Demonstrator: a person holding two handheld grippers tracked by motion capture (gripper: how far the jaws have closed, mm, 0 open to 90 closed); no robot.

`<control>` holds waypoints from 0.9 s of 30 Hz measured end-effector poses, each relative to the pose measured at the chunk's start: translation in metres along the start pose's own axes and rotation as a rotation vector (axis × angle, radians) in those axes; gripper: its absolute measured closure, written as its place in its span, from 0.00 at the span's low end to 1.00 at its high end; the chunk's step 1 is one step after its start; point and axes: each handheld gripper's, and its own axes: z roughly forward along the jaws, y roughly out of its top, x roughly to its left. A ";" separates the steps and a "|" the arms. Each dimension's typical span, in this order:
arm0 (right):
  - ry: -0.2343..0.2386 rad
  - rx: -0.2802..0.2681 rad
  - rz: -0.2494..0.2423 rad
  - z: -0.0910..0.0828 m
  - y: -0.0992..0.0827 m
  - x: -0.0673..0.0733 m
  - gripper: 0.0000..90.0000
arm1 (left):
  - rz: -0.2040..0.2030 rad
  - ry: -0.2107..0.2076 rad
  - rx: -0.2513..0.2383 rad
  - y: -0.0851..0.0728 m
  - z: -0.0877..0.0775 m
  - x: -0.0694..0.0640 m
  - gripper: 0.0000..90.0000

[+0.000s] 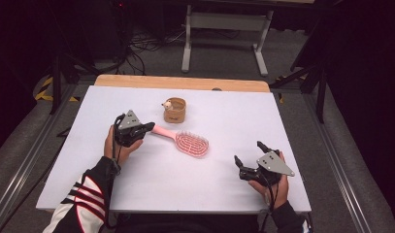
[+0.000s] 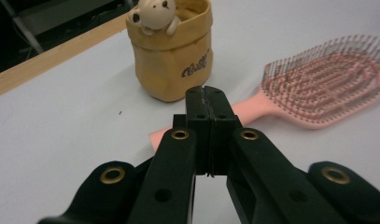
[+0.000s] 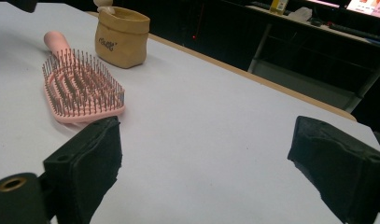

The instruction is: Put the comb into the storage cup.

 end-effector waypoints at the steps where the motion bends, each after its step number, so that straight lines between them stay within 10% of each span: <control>1: 0.000 0.003 0.001 0.000 -0.001 0.000 0.10 | -0.005 -0.001 0.006 0.001 0.003 0.001 1.00; 27: 0.001 0.010 0.006 0.000 -0.001 0.000 0.11 | 0.033 -0.013 0.083 0.010 0.040 0.002 1.00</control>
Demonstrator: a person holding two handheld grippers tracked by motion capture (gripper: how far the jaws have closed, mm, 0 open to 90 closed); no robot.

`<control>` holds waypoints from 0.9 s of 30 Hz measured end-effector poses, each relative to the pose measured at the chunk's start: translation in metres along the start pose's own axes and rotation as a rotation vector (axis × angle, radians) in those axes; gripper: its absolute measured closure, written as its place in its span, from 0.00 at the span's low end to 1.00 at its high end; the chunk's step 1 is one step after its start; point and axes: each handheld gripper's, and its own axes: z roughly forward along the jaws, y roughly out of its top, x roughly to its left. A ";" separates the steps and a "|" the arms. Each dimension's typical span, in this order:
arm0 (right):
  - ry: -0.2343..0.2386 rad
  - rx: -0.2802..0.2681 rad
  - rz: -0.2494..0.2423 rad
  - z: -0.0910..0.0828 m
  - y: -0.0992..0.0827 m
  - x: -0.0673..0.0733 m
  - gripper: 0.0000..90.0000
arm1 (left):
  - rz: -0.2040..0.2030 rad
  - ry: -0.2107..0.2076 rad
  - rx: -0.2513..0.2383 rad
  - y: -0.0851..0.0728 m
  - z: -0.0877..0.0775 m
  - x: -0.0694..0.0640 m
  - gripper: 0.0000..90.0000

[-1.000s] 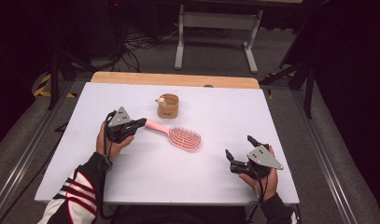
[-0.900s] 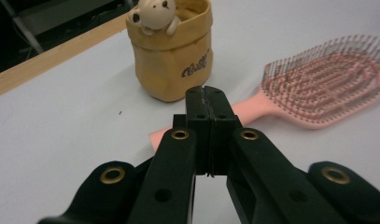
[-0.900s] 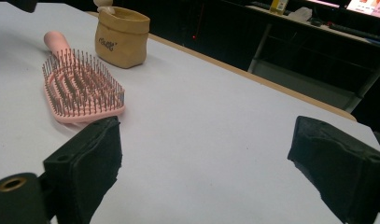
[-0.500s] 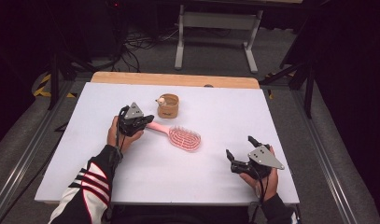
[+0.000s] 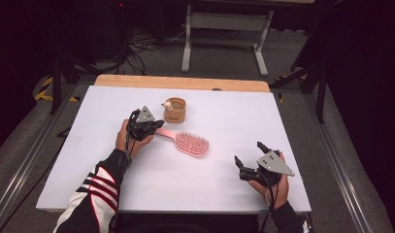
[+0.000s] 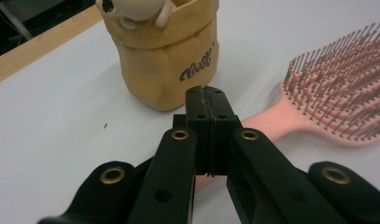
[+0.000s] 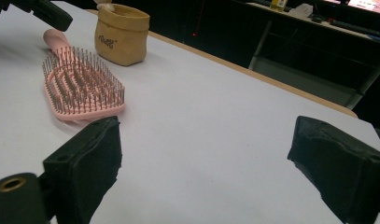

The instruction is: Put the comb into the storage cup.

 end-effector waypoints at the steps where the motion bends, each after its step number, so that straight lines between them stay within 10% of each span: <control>1: 0.004 -0.001 0.001 0.000 0.000 0.000 0.11 | 0.003 0.004 0.006 0.000 0.002 0.000 1.00; 11: 0.023 0.022 -0.009 0.003 -0.002 0.003 0.10 | -0.025 0.074 0.088 0.000 0.018 0.011 0.97; 18: 0.048 0.032 0.002 0.004 -0.003 0.001 0.10 | 0.049 0.121 0.171 0.005 0.032 0.008 0.99; 27: 0.084 0.068 -0.025 0.008 -0.004 0.005 0.10 | 0.070 0.029 0.318 0.012 0.024 0.014 1.00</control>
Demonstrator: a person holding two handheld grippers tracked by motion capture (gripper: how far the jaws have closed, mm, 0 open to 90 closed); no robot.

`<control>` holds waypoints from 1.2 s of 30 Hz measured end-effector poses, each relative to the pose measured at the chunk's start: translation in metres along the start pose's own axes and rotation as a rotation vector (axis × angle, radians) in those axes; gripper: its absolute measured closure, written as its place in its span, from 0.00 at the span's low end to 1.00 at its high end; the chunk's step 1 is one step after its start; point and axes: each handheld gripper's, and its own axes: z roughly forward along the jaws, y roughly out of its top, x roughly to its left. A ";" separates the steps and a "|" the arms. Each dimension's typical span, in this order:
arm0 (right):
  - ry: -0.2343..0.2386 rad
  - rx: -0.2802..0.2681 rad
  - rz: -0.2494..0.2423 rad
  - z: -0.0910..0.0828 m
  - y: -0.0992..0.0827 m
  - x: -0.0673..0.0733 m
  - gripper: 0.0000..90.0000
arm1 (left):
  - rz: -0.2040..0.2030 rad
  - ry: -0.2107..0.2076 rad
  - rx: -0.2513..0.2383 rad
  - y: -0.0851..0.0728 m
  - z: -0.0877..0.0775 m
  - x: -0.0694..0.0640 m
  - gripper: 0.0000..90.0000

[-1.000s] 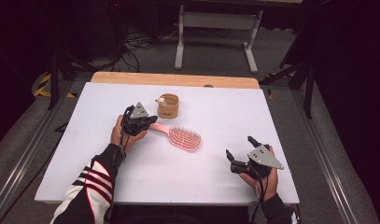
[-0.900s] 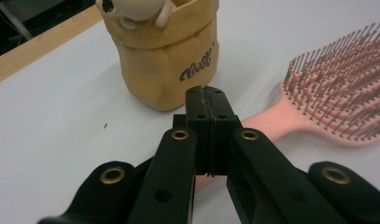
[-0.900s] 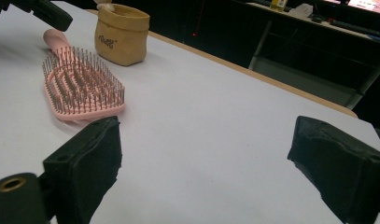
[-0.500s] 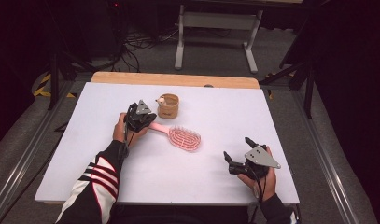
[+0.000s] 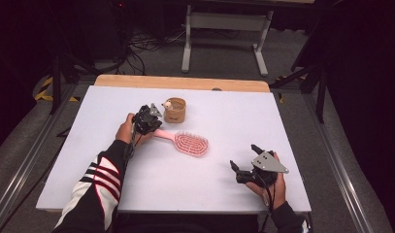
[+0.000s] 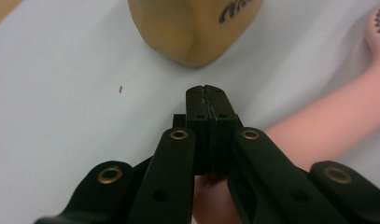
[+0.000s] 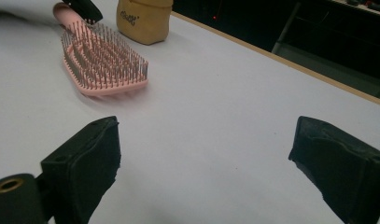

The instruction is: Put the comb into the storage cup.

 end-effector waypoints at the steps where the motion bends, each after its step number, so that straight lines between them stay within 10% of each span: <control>1: -0.004 0.004 -0.008 0.000 0.000 0.000 0.10 | -0.004 -0.017 0.017 -0.002 -0.001 0.000 1.00; 15: 0.018 0.060 -0.052 0.004 0.000 0.005 0.10 | 0.040 -0.138 -0.002 -0.035 -0.029 -0.021 0.98; 21: 0.021 0.071 -0.054 0.006 0.000 0.004 0.10 | 0.079 -0.228 -0.024 -0.052 -0.046 -0.046 0.93; 36: 0.002 0.093 -0.072 0.008 0.000 0.005 0.10 | 0.263 -0.258 -0.049 -0.045 -0.056 -0.119 0.99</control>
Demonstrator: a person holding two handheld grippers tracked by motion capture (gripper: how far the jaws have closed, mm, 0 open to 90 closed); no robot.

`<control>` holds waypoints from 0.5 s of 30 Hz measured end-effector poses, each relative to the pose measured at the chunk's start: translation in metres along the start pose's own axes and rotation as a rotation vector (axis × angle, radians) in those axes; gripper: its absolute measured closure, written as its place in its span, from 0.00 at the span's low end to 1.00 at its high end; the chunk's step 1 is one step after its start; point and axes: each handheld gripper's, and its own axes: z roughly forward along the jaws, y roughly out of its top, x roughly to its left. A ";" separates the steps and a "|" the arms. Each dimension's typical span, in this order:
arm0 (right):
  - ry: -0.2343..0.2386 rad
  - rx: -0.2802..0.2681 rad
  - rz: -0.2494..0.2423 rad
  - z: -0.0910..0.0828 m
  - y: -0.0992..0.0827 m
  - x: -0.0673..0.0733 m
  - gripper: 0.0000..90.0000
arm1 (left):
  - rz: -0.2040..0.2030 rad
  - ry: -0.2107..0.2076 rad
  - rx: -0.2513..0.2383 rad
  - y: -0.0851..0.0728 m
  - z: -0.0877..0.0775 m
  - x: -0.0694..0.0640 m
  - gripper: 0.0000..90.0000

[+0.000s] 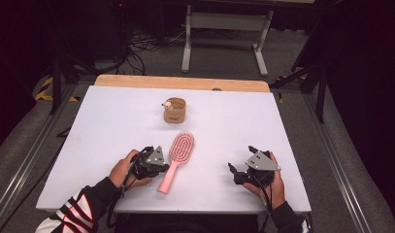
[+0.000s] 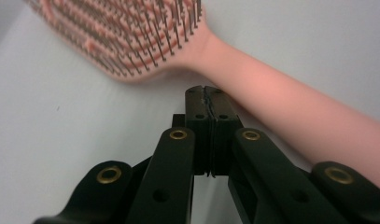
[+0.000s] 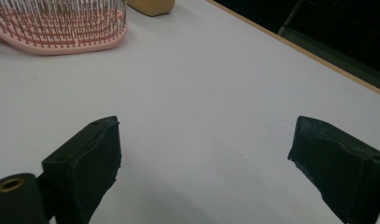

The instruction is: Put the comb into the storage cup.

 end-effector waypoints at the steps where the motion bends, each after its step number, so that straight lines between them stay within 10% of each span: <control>1: -0.001 0.003 -0.001 0.000 0.000 0.000 0.10 | 0.019 0.000 -0.009 0.009 0.006 -0.005 0.99; 15: 0.004 0.030 -0.006 0.004 -0.002 0.000 0.10 | 0.036 0.008 -0.067 0.045 0.036 -0.019 0.99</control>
